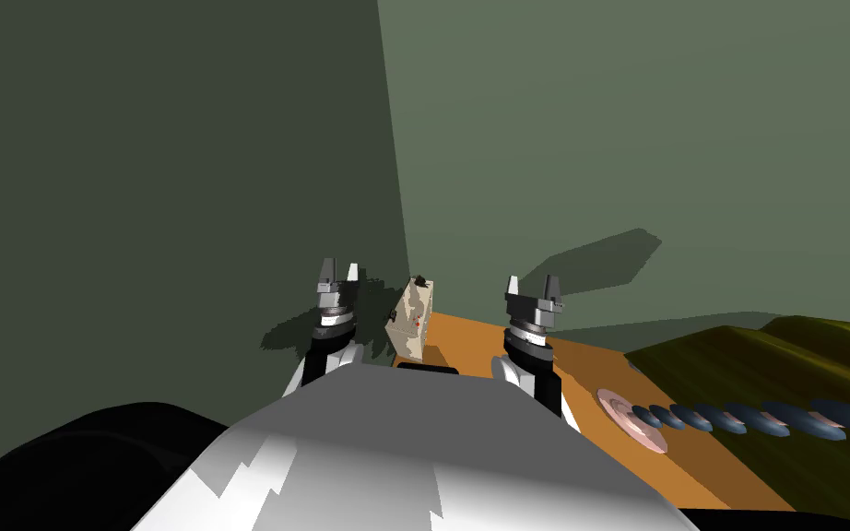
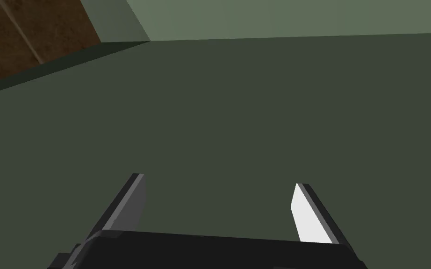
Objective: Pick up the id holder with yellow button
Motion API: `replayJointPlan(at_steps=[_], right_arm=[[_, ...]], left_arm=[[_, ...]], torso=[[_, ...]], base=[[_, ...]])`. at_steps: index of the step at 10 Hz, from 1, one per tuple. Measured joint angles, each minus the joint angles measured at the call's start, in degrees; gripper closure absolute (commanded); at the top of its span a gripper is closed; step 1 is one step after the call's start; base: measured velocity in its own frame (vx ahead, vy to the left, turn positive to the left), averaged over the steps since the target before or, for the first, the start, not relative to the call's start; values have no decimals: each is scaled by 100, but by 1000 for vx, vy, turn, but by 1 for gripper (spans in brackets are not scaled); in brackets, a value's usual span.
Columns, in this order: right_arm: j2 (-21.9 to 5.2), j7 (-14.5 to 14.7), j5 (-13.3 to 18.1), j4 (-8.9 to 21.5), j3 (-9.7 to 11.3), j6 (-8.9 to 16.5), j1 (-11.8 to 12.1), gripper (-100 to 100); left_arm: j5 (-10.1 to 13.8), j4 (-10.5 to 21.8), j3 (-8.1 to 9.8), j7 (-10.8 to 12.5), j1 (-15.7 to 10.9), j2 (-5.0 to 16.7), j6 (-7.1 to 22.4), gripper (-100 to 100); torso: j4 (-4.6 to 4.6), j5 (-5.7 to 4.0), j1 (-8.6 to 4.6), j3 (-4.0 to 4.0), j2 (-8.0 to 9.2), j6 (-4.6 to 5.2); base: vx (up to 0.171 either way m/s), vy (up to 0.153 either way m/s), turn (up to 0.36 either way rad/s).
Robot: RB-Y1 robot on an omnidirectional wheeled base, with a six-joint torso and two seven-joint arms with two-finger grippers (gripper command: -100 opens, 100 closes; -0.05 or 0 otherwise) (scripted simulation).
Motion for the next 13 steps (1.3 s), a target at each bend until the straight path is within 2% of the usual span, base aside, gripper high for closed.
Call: replayJointPlan(at_steps=[1,5,7,9,11,13], right_arm=[[0,0,0,0,0,0,0,0],[0,0,0,0,0,0,0,0],[0,0,0,0,0,0,0,0],[0,0,0,0,0,0,0,0],[0,0,0,0,0,0,0,0],[0,0,0,0,0,0,0,0]], left_arm=[[62,71,12,47,29,123,63,-100],[136,615,-80,88,-195,312,325,-100],[179,755,-146,124,-222,388,542,-100],[266,1141,-138,185,-402,488,726,-100],[344,1580,-217,241,-557,546,985,-100],[400,1780,-252,289,-629,593,1233,-100]], torso=[[1,1,2,3,5,1],[1,1,3,4,8,0],[1,1,5,4,6,0],[1,2,7,3,6,0],[2,2,9,5,9,0],[1,1,6,3,6,0]], base=[[-23,5,-38],[-22,6,-40],[-17,10,-27],[-26,15,-48],[-24,18,-40],[-14,10,-23]])
